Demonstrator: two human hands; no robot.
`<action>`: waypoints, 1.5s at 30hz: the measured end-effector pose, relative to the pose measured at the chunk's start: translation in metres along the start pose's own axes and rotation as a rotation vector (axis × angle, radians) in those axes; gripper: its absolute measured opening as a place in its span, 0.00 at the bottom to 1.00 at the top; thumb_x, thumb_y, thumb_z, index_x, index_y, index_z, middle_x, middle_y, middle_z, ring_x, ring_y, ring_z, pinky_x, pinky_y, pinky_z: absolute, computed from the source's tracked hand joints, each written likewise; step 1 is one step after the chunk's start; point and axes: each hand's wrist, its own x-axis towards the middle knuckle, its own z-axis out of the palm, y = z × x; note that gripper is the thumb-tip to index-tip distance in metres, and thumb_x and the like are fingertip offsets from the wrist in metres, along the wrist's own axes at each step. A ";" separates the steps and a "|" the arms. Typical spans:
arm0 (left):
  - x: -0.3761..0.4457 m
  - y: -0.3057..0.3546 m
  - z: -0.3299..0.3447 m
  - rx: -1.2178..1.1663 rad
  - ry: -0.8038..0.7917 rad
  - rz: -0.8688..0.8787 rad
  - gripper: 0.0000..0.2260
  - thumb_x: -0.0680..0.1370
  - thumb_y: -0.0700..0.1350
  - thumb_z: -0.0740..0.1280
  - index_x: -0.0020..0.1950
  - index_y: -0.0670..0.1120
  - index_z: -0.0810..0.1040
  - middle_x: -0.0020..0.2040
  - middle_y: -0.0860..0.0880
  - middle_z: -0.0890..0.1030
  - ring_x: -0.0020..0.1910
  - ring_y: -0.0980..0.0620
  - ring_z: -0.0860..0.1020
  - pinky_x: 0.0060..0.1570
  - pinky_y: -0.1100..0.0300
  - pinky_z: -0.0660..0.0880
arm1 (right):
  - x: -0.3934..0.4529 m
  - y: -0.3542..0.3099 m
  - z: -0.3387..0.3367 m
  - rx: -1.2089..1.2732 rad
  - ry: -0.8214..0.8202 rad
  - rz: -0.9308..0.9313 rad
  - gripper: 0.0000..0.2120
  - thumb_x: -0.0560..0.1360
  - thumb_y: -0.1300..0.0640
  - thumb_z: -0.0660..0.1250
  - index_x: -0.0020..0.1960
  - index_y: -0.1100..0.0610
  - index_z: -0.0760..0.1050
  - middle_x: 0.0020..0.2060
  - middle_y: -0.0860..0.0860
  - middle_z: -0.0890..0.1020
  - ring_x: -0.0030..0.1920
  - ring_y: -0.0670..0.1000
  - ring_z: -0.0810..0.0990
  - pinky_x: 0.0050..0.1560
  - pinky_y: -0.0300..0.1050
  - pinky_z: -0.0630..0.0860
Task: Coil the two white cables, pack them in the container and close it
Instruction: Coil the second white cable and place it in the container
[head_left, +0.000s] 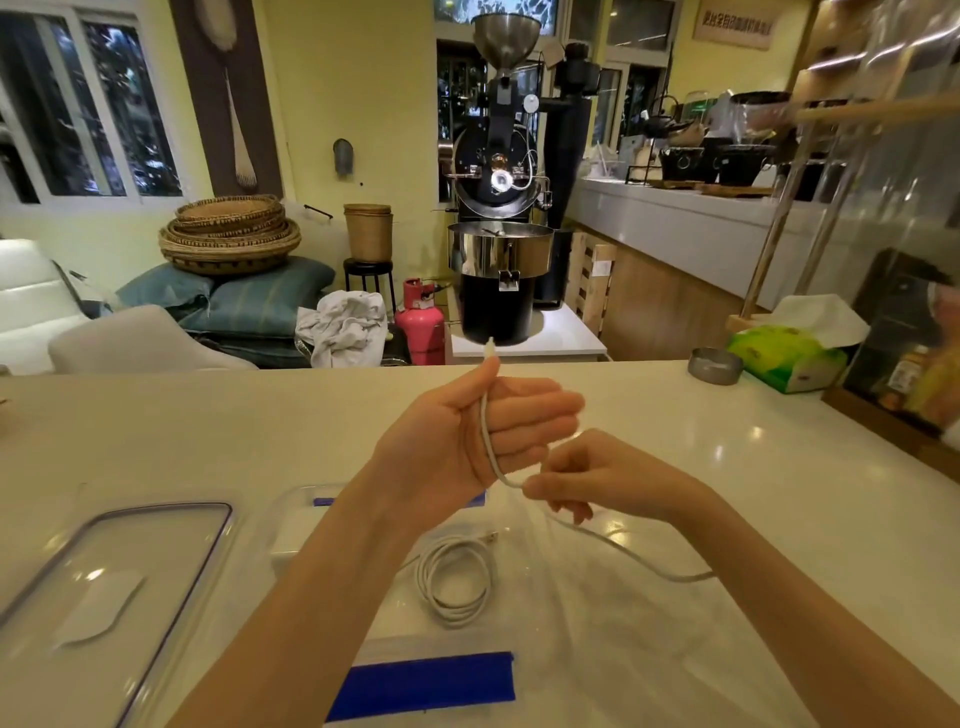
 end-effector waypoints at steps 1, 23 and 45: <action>-0.003 0.000 0.004 0.070 -0.024 -0.001 0.24 0.77 0.51 0.54 0.34 0.41 0.84 0.32 0.47 0.85 0.29 0.53 0.83 0.27 0.65 0.78 | 0.002 0.001 -0.003 -0.026 0.050 0.003 0.27 0.61 0.37 0.71 0.34 0.64 0.77 0.27 0.59 0.77 0.27 0.50 0.73 0.32 0.38 0.71; 0.015 -0.023 0.005 0.300 0.406 0.233 0.19 0.81 0.52 0.49 0.51 0.47 0.78 0.42 0.51 0.84 0.45 0.58 0.83 0.47 0.67 0.78 | -0.024 -0.071 0.005 0.024 0.311 -0.204 0.16 0.78 0.61 0.56 0.61 0.48 0.73 0.37 0.49 0.80 0.32 0.44 0.79 0.25 0.36 0.76; -0.014 0.017 0.014 0.159 -0.079 -0.057 0.20 0.78 0.49 0.54 0.52 0.36 0.79 0.25 0.49 0.81 0.17 0.60 0.73 0.24 0.71 0.72 | -0.004 -0.008 -0.004 -0.073 0.238 0.037 0.27 0.61 0.36 0.70 0.24 0.60 0.67 0.20 0.50 0.63 0.23 0.46 0.60 0.27 0.38 0.59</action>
